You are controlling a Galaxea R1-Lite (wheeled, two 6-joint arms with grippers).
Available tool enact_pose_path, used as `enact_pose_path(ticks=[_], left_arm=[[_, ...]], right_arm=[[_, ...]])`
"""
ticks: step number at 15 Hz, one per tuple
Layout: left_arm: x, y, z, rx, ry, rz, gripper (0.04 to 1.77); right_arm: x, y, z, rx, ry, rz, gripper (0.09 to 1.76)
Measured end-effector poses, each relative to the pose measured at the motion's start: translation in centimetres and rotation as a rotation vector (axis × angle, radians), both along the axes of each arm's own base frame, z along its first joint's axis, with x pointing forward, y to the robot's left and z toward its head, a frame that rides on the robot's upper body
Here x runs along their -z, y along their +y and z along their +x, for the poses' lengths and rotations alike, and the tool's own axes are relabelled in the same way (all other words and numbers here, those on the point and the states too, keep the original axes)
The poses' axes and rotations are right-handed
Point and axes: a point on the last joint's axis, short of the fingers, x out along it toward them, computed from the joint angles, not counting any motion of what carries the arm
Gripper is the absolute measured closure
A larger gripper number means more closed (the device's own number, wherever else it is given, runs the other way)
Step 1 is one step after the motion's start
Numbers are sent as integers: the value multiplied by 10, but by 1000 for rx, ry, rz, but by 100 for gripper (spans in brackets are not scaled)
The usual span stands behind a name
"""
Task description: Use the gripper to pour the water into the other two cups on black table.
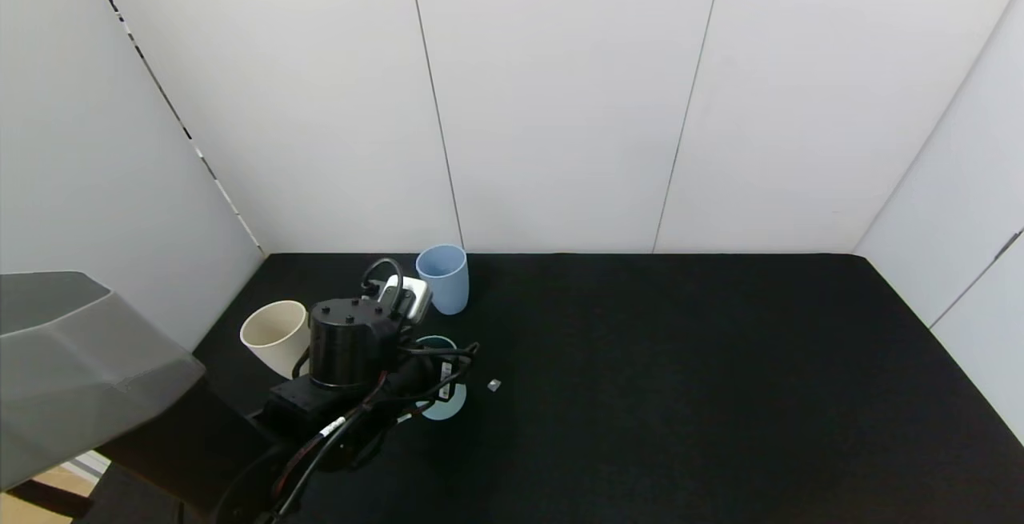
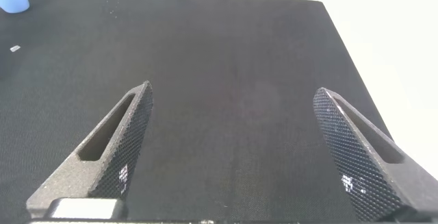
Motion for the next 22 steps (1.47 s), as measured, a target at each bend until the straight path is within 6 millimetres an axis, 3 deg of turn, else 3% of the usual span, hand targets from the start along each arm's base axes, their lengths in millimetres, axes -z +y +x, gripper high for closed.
enact_pose_path(ticks=[10, 15, 22], left_arm=[[-59, 19, -34, -4, -32, -10, 13], [-93, 41, -77, -36, -51, -9, 12], [-102, 72, -138, -118, -67, 9, 10]], right_arm=[[0, 0, 0, 0, 0, 0, 14], [0, 0, 0, 0, 0, 0, 14], [0, 0, 0, 0, 0, 0, 14]])
